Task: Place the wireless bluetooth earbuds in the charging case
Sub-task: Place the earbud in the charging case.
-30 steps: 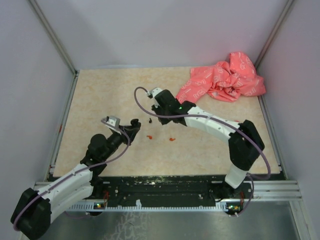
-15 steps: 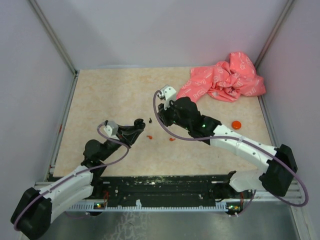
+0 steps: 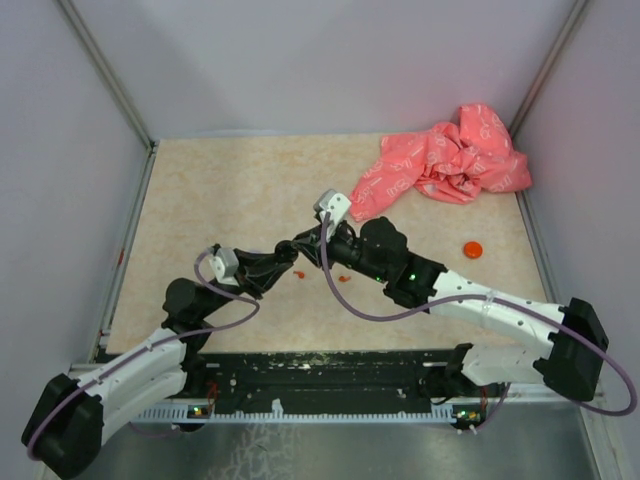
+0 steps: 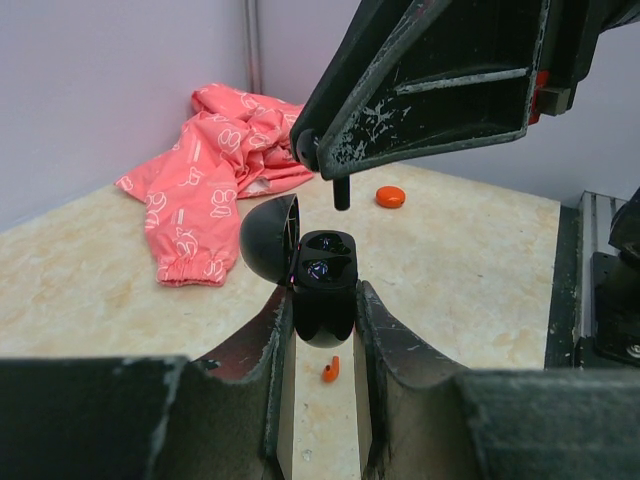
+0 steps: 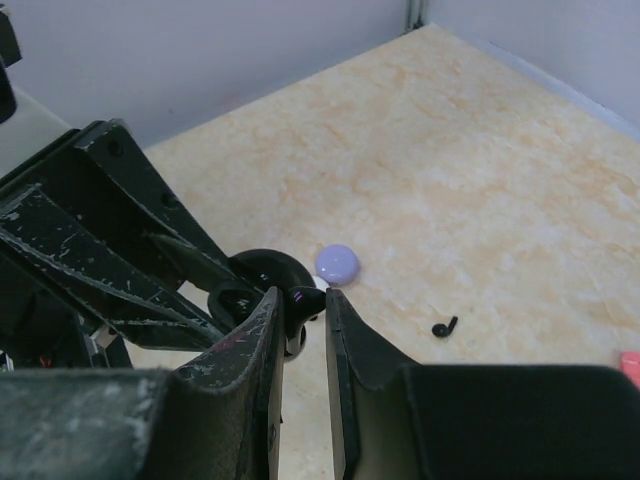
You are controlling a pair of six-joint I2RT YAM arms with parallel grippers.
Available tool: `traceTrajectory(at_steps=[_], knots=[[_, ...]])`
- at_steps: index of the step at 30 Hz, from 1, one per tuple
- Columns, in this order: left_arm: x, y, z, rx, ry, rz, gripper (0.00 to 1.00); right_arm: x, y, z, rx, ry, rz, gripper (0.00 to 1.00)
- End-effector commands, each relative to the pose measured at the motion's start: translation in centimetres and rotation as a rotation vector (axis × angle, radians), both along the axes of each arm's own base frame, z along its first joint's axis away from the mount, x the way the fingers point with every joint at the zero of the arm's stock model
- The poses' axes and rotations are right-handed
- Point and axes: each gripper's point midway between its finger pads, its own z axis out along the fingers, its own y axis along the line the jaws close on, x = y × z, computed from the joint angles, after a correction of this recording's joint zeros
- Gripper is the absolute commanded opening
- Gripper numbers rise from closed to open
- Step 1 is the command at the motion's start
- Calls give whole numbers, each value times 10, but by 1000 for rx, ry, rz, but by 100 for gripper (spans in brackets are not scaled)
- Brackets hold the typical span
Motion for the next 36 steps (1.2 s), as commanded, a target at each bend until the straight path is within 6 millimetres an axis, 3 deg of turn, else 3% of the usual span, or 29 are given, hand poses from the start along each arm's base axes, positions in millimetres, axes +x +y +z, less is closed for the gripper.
traceTrajectory(at_steps=[1,9,24,36], knots=[[-7,-2,24,-5,-128,-35,0,-17,7,45,136,-119,53,17],[-11,-2,31,-12,-163,-42,0,-24,6,47,169,-132,62,17],[-14,0,37,-38,-173,-46,0,-26,15,27,152,-108,75,17],[-14,2,41,-59,-174,-35,0,-34,24,23,150,-92,117,17]])
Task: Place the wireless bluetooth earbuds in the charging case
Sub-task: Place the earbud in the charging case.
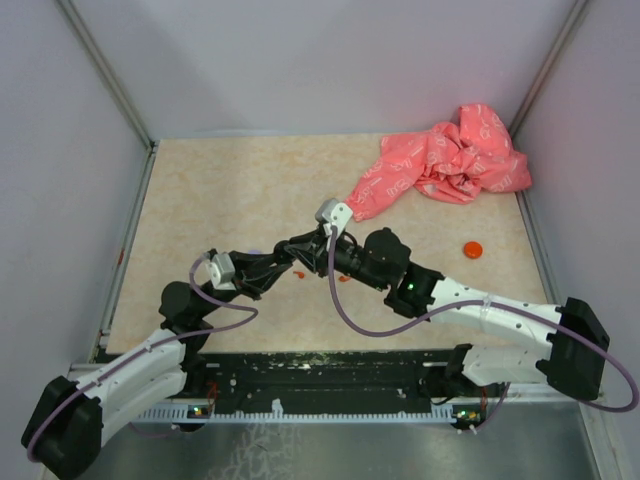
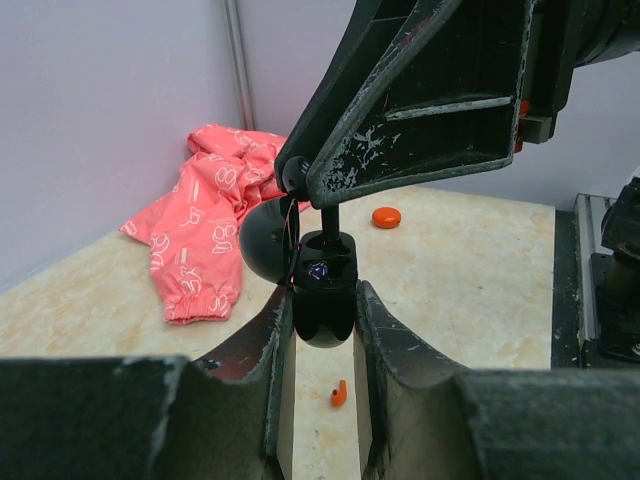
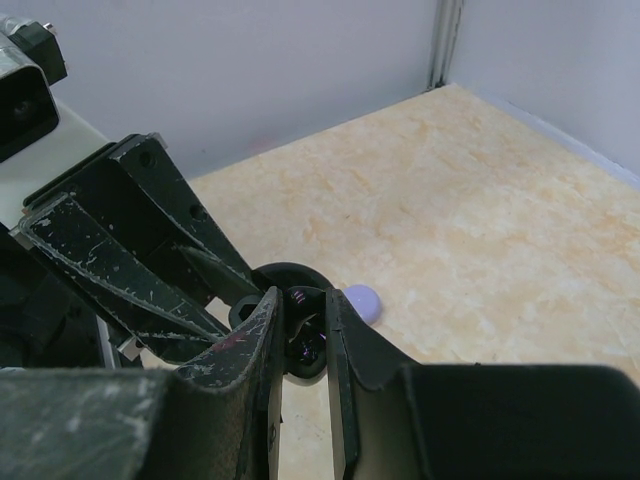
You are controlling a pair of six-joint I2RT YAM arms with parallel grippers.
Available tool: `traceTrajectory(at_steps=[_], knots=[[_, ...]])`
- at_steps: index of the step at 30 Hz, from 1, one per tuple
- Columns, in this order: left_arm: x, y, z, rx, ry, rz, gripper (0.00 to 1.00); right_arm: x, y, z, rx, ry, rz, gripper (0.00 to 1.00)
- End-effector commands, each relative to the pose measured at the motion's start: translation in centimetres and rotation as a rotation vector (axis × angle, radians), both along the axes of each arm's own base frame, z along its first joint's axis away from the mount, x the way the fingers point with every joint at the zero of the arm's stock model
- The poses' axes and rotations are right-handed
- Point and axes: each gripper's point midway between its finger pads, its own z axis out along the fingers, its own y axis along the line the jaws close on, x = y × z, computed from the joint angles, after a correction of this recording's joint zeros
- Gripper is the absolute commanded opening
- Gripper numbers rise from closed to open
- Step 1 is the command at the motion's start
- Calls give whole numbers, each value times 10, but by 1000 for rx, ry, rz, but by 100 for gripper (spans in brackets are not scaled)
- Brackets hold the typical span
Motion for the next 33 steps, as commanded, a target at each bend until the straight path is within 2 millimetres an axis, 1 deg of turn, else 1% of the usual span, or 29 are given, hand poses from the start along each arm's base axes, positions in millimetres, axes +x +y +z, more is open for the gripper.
traceTrajectory(at_steps=[1,7,13,18,22,26,33], knots=[[-2,4,24,-57,-60,10,0,-13,10,10,45,-12,52,17],[0,7,24,-65,-58,30,0,-16,11,9,43,-10,61,17],[0,10,29,-84,-59,42,0,-16,12,-1,22,-3,59,17],[-2,11,32,-103,-54,38,0,-14,10,-6,15,-9,43,17],[-4,10,31,-100,-53,22,0,-10,8,-6,20,-12,14,17],[-6,7,28,-87,-50,4,0,-9,6,1,47,-20,6,17],[2,6,18,-62,-21,29,0,-21,2,27,106,-48,51,17]])
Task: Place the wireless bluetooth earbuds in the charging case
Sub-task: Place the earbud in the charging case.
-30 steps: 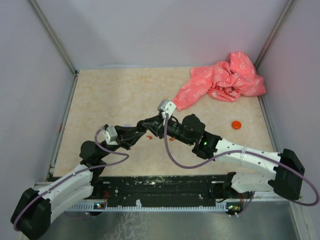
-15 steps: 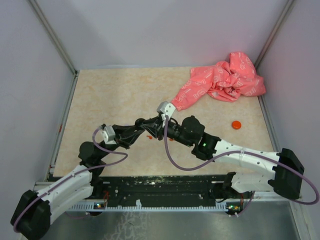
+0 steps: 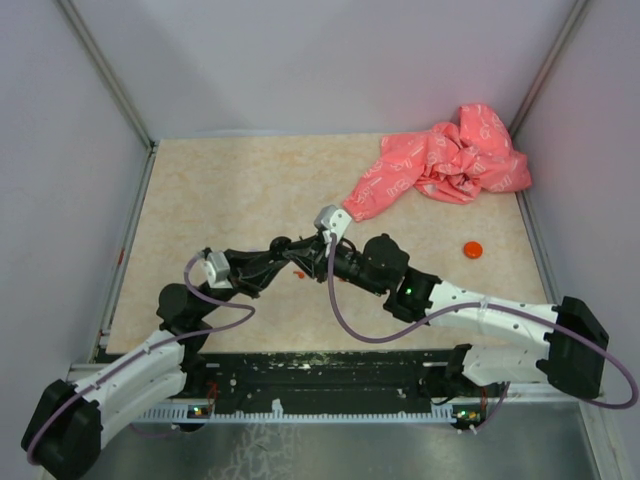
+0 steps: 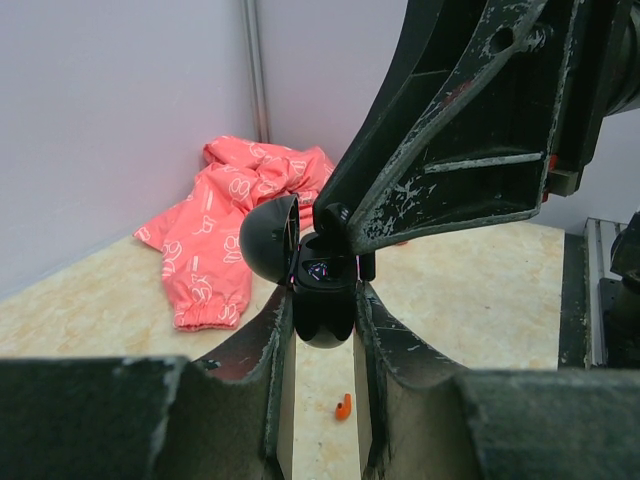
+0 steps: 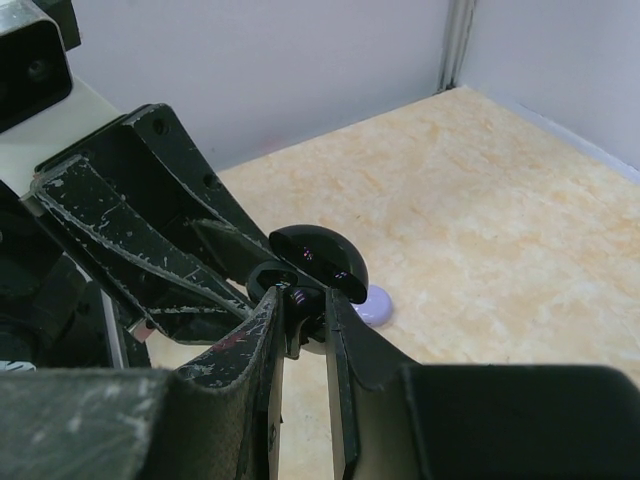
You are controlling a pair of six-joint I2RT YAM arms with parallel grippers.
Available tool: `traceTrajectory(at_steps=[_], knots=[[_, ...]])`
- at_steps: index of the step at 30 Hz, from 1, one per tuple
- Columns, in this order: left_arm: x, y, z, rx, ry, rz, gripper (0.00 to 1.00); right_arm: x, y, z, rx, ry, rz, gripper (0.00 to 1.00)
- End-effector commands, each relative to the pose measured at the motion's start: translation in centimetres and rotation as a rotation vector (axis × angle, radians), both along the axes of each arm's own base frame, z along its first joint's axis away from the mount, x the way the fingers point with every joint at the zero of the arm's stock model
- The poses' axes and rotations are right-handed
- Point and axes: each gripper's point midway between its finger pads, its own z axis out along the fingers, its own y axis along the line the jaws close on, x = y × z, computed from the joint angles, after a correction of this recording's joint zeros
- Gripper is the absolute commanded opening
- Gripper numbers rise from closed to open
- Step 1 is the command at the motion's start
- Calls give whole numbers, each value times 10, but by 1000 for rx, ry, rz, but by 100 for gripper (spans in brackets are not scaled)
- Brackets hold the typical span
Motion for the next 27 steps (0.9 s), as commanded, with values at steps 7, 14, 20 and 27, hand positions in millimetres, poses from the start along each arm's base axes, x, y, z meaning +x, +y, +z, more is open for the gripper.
traceTrajectory(at_steps=[7,14,20,27], knots=[[-2,-2,7,-6,-25,-17,0,-12,-9,47,134,-63,15,17],[-8,-6,8,0,-33,-55,0,-7,-3,35,115,-50,5,17],[-10,-7,8,1,-34,-71,0,-5,-1,31,104,-47,-2,17],[-11,-6,12,-20,-34,-69,0,-4,2,17,67,-33,5,17]])
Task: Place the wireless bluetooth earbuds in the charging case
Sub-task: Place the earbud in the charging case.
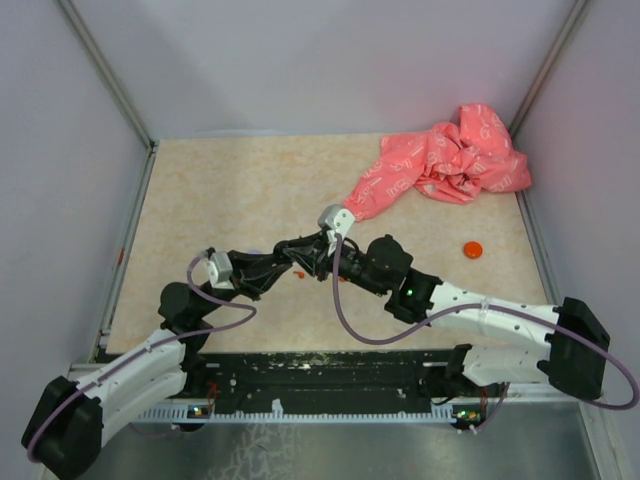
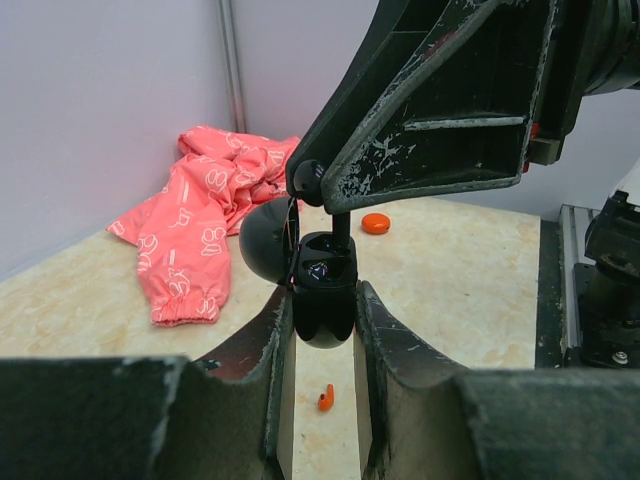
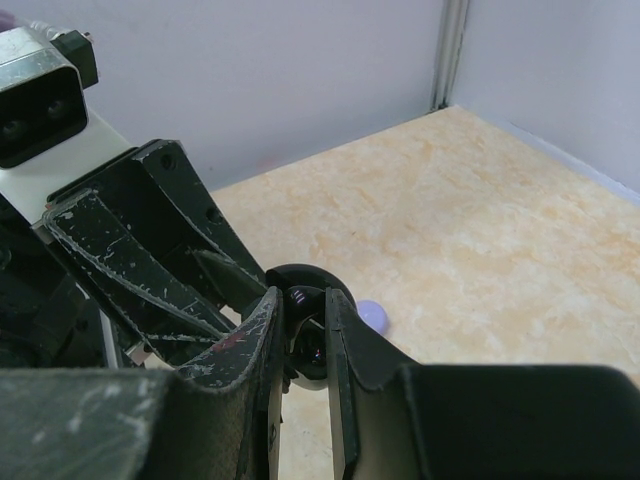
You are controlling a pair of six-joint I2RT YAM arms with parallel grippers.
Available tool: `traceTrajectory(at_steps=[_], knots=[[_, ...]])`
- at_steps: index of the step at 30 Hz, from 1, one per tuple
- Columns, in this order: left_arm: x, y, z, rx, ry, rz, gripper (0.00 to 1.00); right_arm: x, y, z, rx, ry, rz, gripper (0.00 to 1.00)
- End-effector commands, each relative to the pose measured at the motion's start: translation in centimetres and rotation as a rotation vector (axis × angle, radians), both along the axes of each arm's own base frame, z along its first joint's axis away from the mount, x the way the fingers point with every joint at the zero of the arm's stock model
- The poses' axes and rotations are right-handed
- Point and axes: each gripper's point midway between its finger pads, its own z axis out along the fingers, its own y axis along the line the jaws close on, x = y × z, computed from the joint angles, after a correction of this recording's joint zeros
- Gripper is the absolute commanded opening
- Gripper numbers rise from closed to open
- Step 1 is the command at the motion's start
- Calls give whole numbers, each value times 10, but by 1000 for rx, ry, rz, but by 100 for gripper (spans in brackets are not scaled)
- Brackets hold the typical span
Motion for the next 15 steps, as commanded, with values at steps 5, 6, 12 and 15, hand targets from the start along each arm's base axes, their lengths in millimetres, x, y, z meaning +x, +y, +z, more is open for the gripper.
traceTrajectory(at_steps=[5,6,12,15], knots=[[-7,0,20,-50,-48,-29,0,-4,6,-1,9,-7,15,17],[-8,0,20,-50,-49,-29,0,-4,6,-2,7,-7,16,17],[-8,3,24,-60,-59,-19,0,-1,3,-9,-16,-9,-6,17],[-7,4,24,-63,-59,-6,0,-1,0,-8,-16,-10,-12,16]])
